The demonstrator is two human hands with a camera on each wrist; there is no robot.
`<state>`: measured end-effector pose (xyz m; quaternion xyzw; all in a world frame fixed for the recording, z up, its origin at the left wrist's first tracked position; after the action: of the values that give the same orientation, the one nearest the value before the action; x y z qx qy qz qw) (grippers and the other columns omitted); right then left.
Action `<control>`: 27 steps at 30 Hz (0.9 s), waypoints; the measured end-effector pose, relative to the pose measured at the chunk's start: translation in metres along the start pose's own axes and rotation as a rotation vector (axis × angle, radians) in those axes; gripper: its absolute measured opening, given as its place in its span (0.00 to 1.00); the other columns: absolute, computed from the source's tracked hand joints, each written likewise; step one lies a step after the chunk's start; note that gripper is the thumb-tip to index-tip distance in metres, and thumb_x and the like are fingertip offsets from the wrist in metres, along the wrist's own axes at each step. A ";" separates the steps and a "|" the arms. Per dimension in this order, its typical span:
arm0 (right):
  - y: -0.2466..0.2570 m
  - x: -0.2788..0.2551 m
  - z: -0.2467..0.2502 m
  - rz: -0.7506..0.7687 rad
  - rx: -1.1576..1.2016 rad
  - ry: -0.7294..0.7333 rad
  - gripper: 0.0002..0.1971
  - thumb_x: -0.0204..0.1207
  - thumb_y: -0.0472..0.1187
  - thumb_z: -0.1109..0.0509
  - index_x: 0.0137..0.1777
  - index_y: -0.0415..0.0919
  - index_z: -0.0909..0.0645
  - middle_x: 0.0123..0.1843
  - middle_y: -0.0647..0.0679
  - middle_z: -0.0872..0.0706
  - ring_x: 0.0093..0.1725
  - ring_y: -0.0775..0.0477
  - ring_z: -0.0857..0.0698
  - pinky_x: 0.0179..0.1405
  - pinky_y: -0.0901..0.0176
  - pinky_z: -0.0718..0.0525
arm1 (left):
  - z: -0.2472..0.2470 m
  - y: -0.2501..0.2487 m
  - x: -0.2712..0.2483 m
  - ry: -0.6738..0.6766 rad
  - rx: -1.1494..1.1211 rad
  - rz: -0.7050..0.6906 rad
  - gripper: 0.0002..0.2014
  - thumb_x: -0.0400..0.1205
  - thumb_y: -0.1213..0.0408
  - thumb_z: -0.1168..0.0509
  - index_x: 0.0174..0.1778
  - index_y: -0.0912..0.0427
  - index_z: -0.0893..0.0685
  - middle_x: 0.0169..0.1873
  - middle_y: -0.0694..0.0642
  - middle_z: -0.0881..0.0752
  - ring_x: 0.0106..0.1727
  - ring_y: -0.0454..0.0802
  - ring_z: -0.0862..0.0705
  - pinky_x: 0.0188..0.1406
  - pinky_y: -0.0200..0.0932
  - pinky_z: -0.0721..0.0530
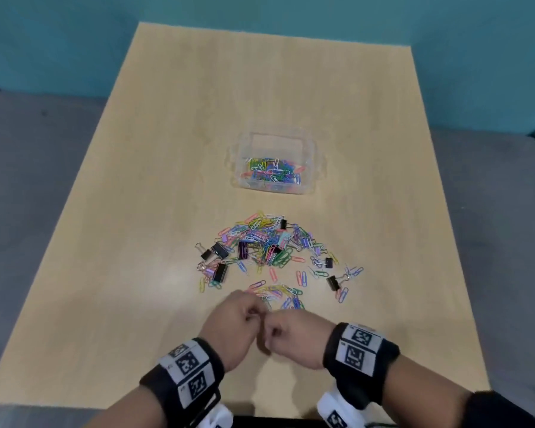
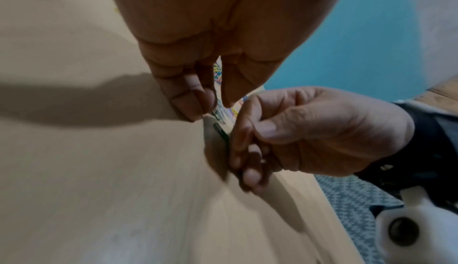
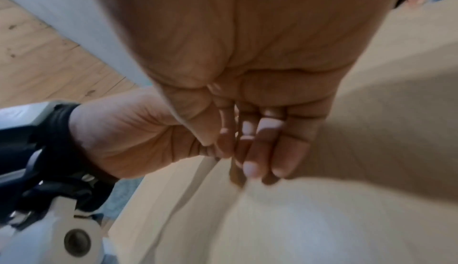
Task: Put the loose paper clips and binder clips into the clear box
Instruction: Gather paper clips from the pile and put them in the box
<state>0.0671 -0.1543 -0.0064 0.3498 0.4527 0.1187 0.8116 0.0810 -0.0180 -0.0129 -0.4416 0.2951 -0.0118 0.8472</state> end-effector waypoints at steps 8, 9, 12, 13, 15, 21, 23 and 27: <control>-0.028 -0.033 0.020 -0.148 -0.221 -0.559 0.13 0.78 0.47 0.36 0.61 0.50 0.28 0.54 0.51 0.29 0.47 0.46 0.22 0.42 0.54 0.23 | 0.027 0.020 -0.008 -0.243 0.345 0.030 0.21 0.72 0.58 0.28 0.61 0.52 0.21 0.55 0.52 0.25 0.53 0.55 0.21 0.52 0.47 0.21; -0.033 -0.036 0.016 -0.205 -0.223 -0.553 0.23 0.76 0.49 0.34 0.70 0.52 0.34 0.58 0.51 0.31 0.52 0.45 0.23 0.45 0.54 0.22 | 0.025 0.023 -0.008 -0.228 0.360 0.038 0.28 0.71 0.56 0.28 0.68 0.51 0.25 0.59 0.53 0.26 0.57 0.55 0.22 0.57 0.49 0.22; -0.032 -0.025 0.009 -0.214 -0.250 -0.546 0.40 0.72 0.52 0.28 0.79 0.56 0.48 0.64 0.49 0.36 0.61 0.44 0.29 0.56 0.53 0.22 | 0.013 0.017 -0.001 -0.182 0.447 -0.053 0.37 0.71 0.56 0.28 0.76 0.49 0.36 0.61 0.52 0.31 0.61 0.55 0.28 0.61 0.48 0.25; -0.028 -0.018 0.008 -0.192 -0.286 -0.548 0.40 0.73 0.52 0.28 0.79 0.55 0.48 0.67 0.48 0.37 0.63 0.43 0.31 0.58 0.52 0.23 | 0.009 0.012 0.004 -0.169 0.492 -0.095 0.38 0.71 0.56 0.28 0.77 0.49 0.37 0.60 0.52 0.31 0.60 0.55 0.29 0.60 0.49 0.25; -0.018 -0.001 0.010 -0.154 -0.352 -0.559 0.35 0.76 0.49 0.30 0.78 0.52 0.44 0.70 0.46 0.38 0.64 0.41 0.33 0.60 0.50 0.24 | 0.001 0.001 0.015 -0.141 0.565 -0.136 0.34 0.73 0.57 0.29 0.75 0.50 0.35 0.59 0.53 0.31 0.58 0.55 0.30 0.59 0.50 0.24; -0.006 0.024 0.025 -0.095 -0.446 -0.560 0.22 0.70 0.29 0.38 0.63 0.44 0.29 0.62 0.41 0.31 0.56 0.37 0.29 0.51 0.46 0.22 | -0.003 -0.014 0.039 -0.163 0.572 -0.182 0.09 0.76 0.67 0.37 0.52 0.53 0.21 0.46 0.53 0.31 0.46 0.54 0.31 0.46 0.50 0.24; -0.005 0.024 0.029 -0.074 -0.474 -0.534 0.22 0.65 0.27 0.36 0.60 0.42 0.28 0.60 0.41 0.30 0.55 0.37 0.28 0.49 0.48 0.23 | -0.002 -0.014 0.043 -0.165 0.586 -0.187 0.04 0.79 0.67 0.39 0.47 0.55 0.21 0.43 0.52 0.32 0.44 0.54 0.31 0.41 0.48 0.27; -0.006 0.019 0.031 -0.063 -0.519 -0.478 0.22 0.66 0.27 0.31 0.59 0.41 0.28 0.61 0.41 0.30 0.55 0.38 0.28 0.47 0.47 0.24 | -0.001 -0.010 0.045 -0.178 0.622 -0.208 0.03 0.77 0.68 0.36 0.40 0.57 0.22 0.42 0.54 0.29 0.39 0.55 0.27 0.35 0.48 0.28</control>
<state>0.1021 -0.1631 -0.0120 0.1355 0.2154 0.1194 0.9597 0.1203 -0.0373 -0.0280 -0.1890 0.1557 -0.1490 0.9580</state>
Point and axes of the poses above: each hand's wrist, its own x-axis towards the middle knuckle, its own z-axis out of the back of the hand, y = z × x, the point moved 4 cm from there along x, towards the middle knuckle
